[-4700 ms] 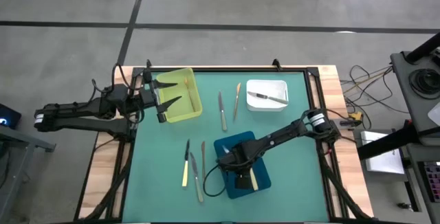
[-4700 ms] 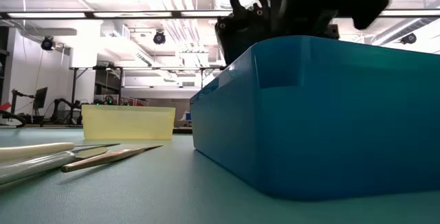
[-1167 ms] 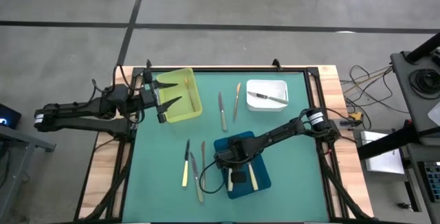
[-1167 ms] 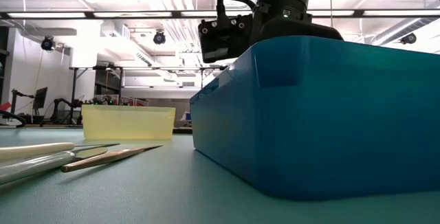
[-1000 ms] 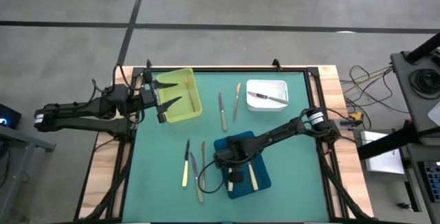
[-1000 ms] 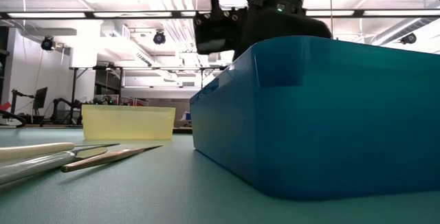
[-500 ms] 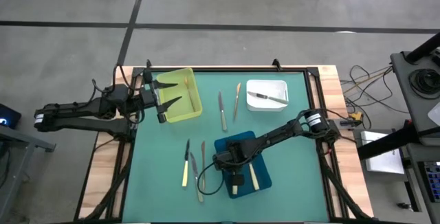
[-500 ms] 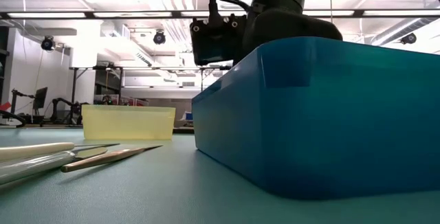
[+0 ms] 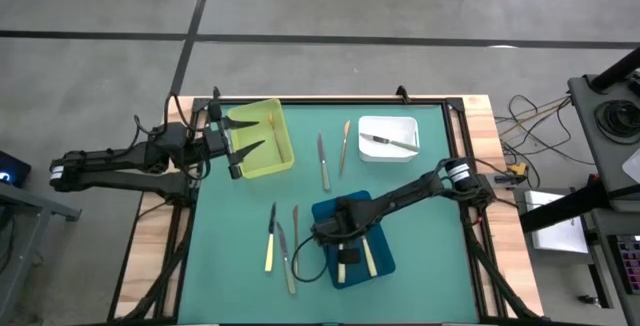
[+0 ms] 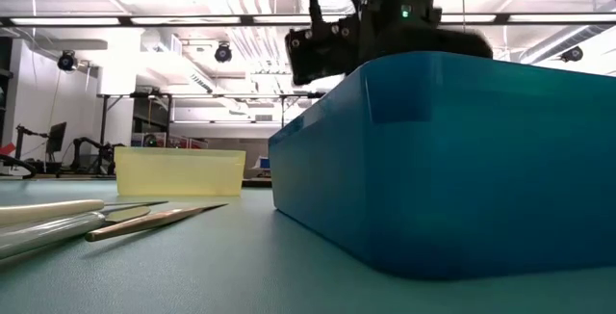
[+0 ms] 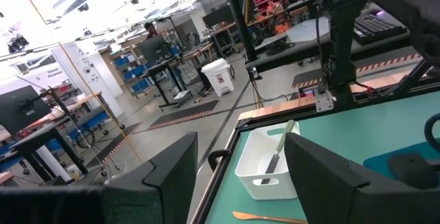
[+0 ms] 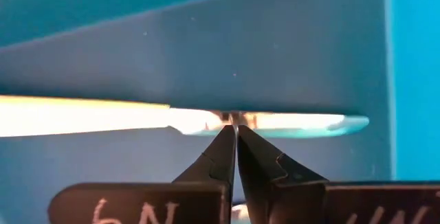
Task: Sort silverware by color (type)
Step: Adjust the yellow knife in the blue bin, then put the top green knife into the white bin
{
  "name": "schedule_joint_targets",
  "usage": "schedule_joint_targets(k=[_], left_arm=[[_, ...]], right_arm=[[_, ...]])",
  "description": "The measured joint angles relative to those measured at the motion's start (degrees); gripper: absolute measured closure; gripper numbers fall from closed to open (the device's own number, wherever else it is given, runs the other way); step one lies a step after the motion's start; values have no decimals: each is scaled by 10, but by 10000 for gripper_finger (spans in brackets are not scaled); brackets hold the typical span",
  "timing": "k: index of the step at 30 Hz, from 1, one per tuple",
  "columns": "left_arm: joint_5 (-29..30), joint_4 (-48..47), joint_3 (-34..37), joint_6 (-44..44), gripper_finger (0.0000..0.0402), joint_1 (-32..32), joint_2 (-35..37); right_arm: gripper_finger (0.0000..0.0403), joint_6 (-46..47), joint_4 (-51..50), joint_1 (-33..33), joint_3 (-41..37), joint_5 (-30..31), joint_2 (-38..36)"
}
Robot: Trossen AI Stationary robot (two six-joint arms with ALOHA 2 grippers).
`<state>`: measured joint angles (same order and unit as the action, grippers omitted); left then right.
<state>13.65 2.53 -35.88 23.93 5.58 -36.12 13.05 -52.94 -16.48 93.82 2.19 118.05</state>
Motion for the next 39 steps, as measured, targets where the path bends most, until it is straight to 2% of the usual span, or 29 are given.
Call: schedule_joint_targets(k=[13, 23, 28, 36, 39], left_arm=[[8, 0, 0, 0, 202, 0, 0], [8, 0, 0, 0, 202, 0, 0], [8, 0, 0, 0, 202, 0, -1], [8, 0, 0, 0, 202, 0, -1], [8, 0, 0, 0, 202, 0, -1]], right_arm=[[394, -44, 36, 0, -3, 37, 18], [394, -125, 65, 0, -3, 60, 18], [394, -136, 63, 0, -4, 70, 16], [394, -126, 33, 0, -5, 88, -20], [394, -123, 30, 0, -5, 115, -39]])
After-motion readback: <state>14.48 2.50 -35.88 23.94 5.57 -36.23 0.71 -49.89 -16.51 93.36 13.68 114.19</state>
